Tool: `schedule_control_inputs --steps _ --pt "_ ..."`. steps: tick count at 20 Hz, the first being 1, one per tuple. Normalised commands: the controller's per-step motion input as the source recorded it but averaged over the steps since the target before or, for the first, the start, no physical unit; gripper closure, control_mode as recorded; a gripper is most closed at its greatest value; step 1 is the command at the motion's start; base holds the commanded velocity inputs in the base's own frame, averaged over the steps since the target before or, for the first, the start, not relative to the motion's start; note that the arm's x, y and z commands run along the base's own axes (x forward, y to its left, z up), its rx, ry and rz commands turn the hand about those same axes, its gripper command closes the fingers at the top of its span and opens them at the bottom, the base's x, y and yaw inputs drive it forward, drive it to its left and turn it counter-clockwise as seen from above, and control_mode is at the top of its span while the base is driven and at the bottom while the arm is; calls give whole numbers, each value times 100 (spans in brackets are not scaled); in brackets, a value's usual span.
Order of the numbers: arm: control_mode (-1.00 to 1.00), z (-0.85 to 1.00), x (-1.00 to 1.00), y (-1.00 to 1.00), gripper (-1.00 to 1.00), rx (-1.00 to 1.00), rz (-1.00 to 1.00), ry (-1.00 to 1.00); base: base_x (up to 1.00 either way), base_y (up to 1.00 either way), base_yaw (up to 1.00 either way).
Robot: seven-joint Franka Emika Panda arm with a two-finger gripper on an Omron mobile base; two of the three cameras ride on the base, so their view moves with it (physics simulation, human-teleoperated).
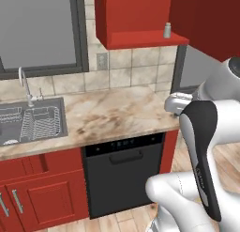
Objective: Move the condiment bottle and shaker from the cabinet to the dining counter.
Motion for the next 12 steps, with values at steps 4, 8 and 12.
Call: schedule_control_inputs --steps 4,8,12 --pt "100 0 0 0 -100 0 0 0 55 18 -3" --pt "100 0 0 0 -100 0 0 0 37 0 -9" --pt "100 0 0 0 -100 0 0 0 13 0 -21"
